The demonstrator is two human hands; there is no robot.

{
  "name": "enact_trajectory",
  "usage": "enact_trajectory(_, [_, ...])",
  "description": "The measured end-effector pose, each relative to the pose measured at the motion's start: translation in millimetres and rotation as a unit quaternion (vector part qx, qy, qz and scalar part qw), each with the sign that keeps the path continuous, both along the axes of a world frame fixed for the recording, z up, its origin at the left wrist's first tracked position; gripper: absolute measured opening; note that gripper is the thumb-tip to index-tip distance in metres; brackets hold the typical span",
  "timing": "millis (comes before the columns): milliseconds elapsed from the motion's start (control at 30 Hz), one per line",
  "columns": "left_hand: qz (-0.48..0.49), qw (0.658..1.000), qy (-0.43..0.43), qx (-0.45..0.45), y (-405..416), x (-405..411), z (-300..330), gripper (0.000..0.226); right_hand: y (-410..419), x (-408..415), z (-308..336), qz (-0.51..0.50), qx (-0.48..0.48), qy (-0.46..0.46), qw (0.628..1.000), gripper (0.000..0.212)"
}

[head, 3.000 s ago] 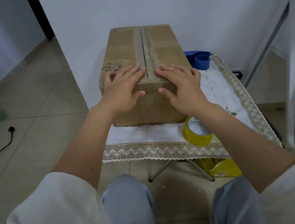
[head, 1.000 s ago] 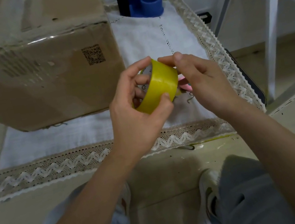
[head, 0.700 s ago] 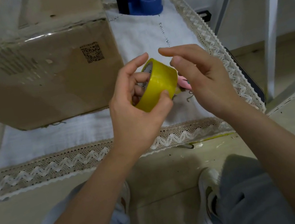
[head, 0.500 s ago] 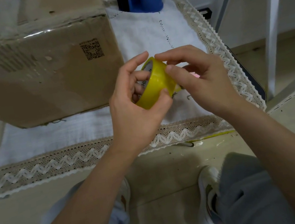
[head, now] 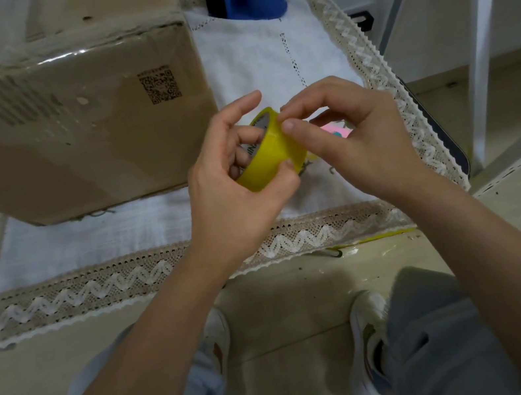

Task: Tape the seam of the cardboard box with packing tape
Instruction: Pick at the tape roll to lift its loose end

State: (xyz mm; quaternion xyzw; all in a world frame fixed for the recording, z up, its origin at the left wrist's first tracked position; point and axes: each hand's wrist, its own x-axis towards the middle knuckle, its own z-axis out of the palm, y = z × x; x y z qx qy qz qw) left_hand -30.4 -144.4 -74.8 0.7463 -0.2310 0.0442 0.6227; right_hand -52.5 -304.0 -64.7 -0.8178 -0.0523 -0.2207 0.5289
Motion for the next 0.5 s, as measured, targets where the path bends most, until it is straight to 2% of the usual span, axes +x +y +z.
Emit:
enact_trajectory(200, [-0.004,1.0,-0.003,0.01,0,-1,-2,0.062,-1,2,-2,-0.013,-0.075,-0.022,0.997,0.003])
enact_trajectory(267, [0.001,1.0,-0.003,0.002,0,1,-2,0.06,2,2,-1,-0.021,-0.054,-0.021,0.998,0.002])
enact_trajectory(300, [0.0,1.0,-0.004,-0.007,0,1,-1,0.059,4,2,1,-0.039,-0.009,-0.009,0.999,0.003])
enact_trajectory(367, [-0.009,0.999,-0.005,-0.034,0,1,-1,0.061,5,4,7,-0.108,0.113,0.054,0.986,0.013])
enact_trajectory(400, [-0.011,0.999,-0.01,-0.045,-1,1,-1,0.063,4,6,10,-0.135,0.155,0.114,0.972,0.023])
enact_trajectory(467, [-0.002,0.998,-0.017,-0.055,-4,2,-1,0.068,1,8,15,-0.125,0.199,0.24,0.942,0.041])
enact_trajectory(500, [0.002,0.998,-0.015,-0.062,-6,3,-1,0.07,1,7,16,-0.1,0.221,0.27,0.932,0.045])
